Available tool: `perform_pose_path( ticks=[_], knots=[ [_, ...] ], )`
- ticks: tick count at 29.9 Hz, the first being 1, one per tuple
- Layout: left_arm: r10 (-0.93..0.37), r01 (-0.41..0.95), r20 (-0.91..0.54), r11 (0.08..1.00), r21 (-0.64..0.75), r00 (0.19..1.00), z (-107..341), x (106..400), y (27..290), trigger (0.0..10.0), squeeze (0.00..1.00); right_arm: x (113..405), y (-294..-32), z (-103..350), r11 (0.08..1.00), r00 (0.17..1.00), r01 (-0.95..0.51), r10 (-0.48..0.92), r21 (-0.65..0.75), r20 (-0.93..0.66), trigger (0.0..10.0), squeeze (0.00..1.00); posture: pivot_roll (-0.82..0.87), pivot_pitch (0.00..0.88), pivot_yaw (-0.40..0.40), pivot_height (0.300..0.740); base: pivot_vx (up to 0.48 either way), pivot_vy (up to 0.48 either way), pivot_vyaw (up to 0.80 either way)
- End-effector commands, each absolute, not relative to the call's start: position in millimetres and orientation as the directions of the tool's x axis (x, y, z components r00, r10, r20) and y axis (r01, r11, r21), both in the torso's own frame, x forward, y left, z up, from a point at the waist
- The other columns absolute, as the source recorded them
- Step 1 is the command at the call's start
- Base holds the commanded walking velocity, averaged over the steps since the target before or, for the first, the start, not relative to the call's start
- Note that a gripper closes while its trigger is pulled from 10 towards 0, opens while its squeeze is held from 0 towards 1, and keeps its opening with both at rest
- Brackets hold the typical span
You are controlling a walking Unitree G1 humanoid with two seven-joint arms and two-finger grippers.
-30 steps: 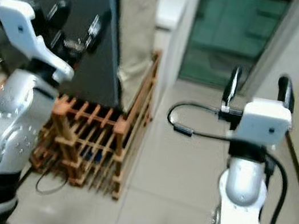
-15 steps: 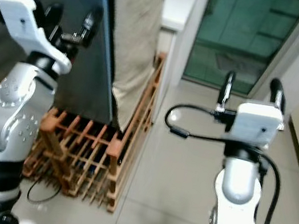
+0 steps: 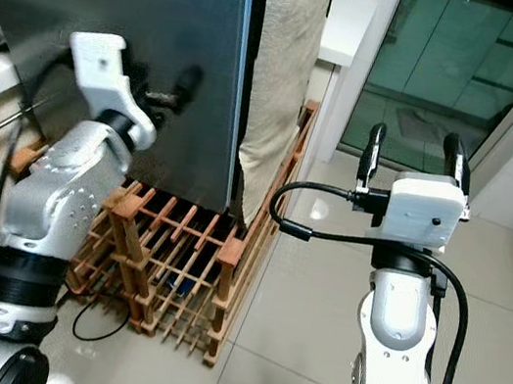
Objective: Restocking fridge
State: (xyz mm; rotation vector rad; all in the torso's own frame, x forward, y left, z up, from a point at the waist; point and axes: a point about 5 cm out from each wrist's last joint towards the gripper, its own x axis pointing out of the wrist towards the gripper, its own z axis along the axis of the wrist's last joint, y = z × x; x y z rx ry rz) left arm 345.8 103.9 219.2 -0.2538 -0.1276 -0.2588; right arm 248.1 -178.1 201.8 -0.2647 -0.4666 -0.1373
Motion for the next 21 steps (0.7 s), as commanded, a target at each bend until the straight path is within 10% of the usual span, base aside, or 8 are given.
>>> perform_pose_path(
  ticks=[1, 21],
  knots=[
    [-0.27, 0.303, 0.166, 0.927, -0.222, 0.948, 226, 350, 95, 10.0, 0.0, 247, -184, 194, 0.958, 0.902, 0.195, -0.092, -0.208, 0.421, 10.0, 0.0, -0.16, 0.0, 0.042, 0.711, 0.0, 0.0, 0.0],
    [-0.281, 0.322, 0.209, 0.925, -0.2, 0.937, 238, 331, 111, 10.0, 0.0, 238, -187, 177, 0.954, 0.936, 0.17, -0.078, -0.247, 0.343, 10.0, 0.0, -0.17, 0.0, 0.051, 0.711, 0.0, 0.0, -0.14]
  ],
)
